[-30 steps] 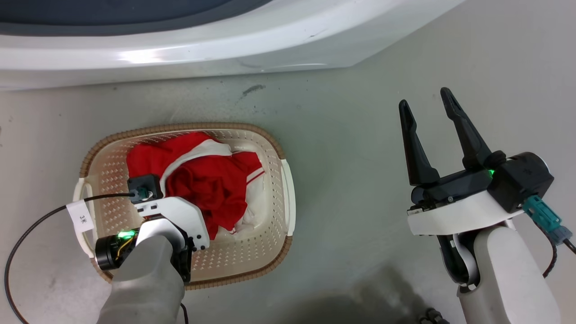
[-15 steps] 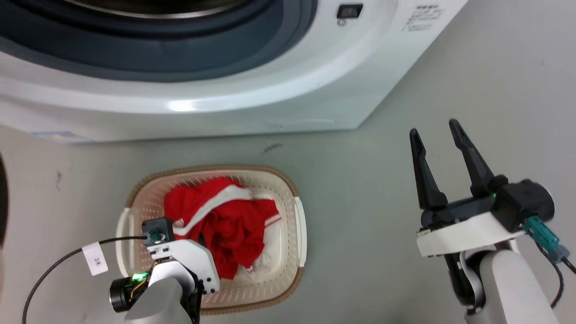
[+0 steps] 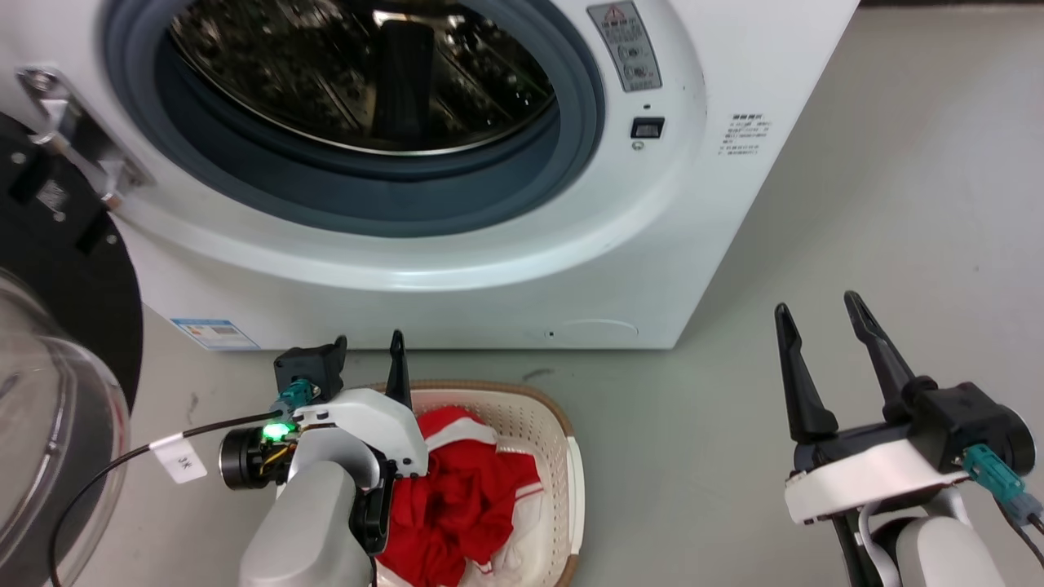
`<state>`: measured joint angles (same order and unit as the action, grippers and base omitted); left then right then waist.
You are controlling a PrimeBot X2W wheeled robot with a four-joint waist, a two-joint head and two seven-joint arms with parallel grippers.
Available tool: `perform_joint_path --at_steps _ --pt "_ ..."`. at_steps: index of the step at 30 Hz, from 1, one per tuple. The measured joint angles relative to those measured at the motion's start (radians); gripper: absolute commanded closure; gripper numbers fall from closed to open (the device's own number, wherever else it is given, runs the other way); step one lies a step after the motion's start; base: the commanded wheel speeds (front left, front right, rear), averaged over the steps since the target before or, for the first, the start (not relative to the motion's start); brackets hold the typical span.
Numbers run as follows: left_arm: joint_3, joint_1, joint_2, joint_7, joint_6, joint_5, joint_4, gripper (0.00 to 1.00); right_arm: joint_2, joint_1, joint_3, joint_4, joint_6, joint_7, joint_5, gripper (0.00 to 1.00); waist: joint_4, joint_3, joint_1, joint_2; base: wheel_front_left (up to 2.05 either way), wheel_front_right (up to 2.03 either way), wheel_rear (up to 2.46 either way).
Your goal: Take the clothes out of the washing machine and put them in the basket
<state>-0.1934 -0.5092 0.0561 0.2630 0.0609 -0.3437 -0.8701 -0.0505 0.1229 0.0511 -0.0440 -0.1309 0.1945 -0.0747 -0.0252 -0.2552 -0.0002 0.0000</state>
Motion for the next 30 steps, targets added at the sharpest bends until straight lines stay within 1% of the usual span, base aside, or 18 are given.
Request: perform_joint_path --at_steps 7,11,15,21,30 --pt "0.038 0.116 -0.001 0.0 0.001 0.082 0.312 0.0 0.0 -0.052 -0.025 0.015 0.0 -0.019 0.012 0.0 0.018 0.087 0.0 0.0 0.0 0.0 0.0" --pt "0.055 0.188 -0.001 0.0 0.004 0.132 0.461 0.0 0.0 -0.077 -0.038 0.019 0.0 -0.021 0.015 0.0 0.023 0.129 0.0 0.0 0.0 0.0 0.0" --pt "0.049 0.249 0.001 0.0 0.005 0.19 0.58 0.0 0.0 -0.099 -0.05 0.023 0.0 -0.028 0.018 0.0 0.028 0.165 0.0 0.0 0.0 0.0 0.0" --pt "0.044 0.32 0.023 0.0 0.003 0.236 0.666 0.0 0.0 -0.133 -0.057 0.027 0.0 -0.034 0.023 0.0 0.037 0.21 0.0 0.0 0.0 0.0 0.0" --pt "0.061 0.418 0.031 0.0 0.003 0.225 0.698 0.0 0.0 -0.173 -0.06 0.041 0.0 -0.041 0.021 0.0 0.041 0.258 0.0 0.0 0.0 0.0 0.0"
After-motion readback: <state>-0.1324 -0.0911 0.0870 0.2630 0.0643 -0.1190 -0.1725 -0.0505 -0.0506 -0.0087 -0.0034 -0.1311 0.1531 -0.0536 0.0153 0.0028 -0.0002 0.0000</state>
